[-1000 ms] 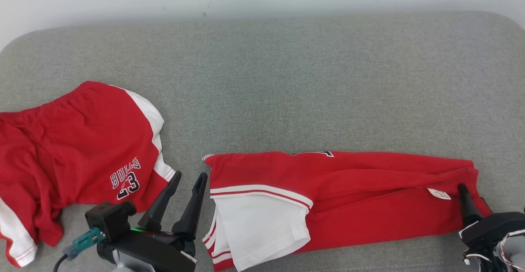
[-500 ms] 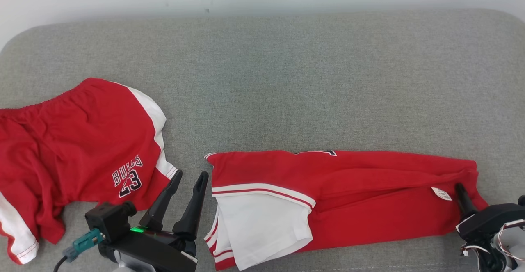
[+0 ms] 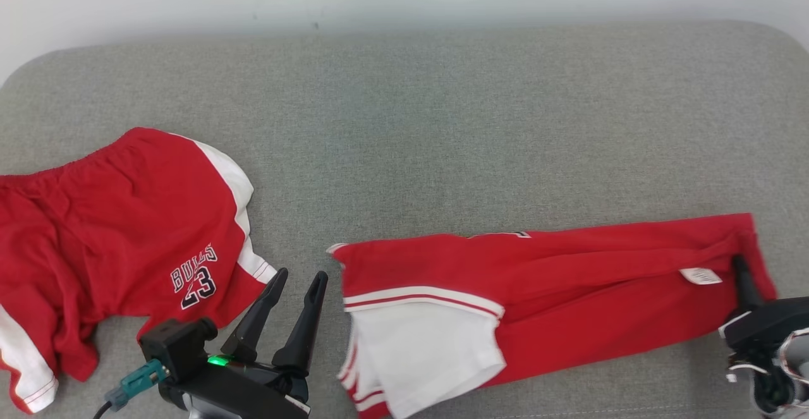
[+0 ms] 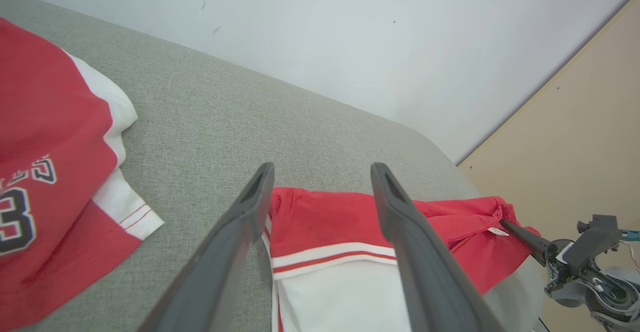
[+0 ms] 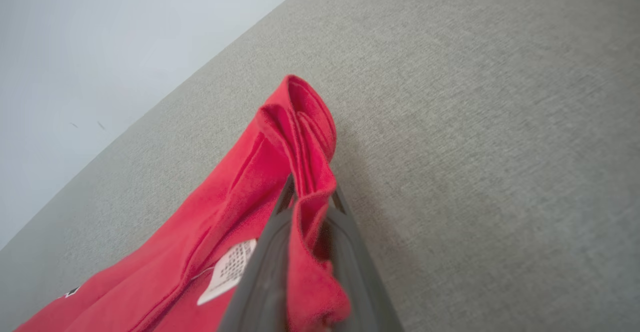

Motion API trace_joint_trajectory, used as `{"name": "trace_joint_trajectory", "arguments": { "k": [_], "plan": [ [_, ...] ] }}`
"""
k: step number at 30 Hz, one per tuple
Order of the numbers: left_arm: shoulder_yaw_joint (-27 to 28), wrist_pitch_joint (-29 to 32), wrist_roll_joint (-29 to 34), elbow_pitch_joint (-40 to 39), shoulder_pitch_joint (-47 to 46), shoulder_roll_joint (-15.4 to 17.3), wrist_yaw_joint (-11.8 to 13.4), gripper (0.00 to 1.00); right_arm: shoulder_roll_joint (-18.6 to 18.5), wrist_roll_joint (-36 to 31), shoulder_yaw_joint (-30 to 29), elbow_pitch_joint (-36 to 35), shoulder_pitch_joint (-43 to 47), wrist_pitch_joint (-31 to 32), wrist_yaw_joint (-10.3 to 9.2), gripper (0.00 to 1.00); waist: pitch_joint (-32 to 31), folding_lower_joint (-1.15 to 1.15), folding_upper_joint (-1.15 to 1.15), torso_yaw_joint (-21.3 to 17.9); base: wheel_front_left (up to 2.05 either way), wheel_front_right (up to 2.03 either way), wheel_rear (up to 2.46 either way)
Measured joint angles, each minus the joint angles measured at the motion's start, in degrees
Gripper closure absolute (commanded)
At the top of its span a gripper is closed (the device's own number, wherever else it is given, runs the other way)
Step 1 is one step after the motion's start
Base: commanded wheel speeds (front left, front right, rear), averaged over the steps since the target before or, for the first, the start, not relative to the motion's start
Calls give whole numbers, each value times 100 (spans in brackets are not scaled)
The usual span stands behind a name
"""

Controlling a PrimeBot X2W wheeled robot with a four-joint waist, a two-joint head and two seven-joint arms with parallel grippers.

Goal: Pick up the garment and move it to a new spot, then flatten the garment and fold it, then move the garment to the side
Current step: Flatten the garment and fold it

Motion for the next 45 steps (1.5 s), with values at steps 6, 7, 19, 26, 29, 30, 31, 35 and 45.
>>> {"name": "trace_joint_trajectory", "arguments": {
  "k": [6,7,19,26,29,30,31,35,45],
  "plan": [
    [24,0,22,7,19,-57,-51,0,-407,-249,-35,-62,-7,-368,0,100,-53,0,0,-59,0,0,0],
    [34,0,33,8,33,-63,-53,0,-450,-304,-41,-96,-11,-394,0,100,-62,0,0,-69,0,0,0],
    [115,0,107,80,120,-189,-145,0,-344,-806,255,-1026,-2,-538,15,100,-160,0,0,-99,0,0,0],
    [244,0,271,145,124,-256,-145,0,-243,-1059,788,-2100,548,-542,16,100,-324,-1,0,14,0,0,0],
    [283,0,305,125,142,-302,-144,0,-216,-1132,998,-2482,755,-543,16,100,-378,-2,0,108,0,0,0],
    [285,0,307,115,154,-312,-144,0,-196,-1157,1063,-2572,784,-542,16,100,-391,-1,0,144,0,0,0],
    [287,0,315,107,178,-315,-144,0,-170,-1158,1127,-2671,794,-542,16,100,-402,-1,0,182,0,0,0],
    [281,0,359,75,224,-364,-145,0,-127,-1246,1301,-2948,811,-543,16,100,-422,-1,0,351,0,0,0],
    [285,0,398,152,224,-426,-202,0,9,-1483,1811,-3036,854,-342,16,100,-421,-1,0,846,0,0,0]
  ]
}}
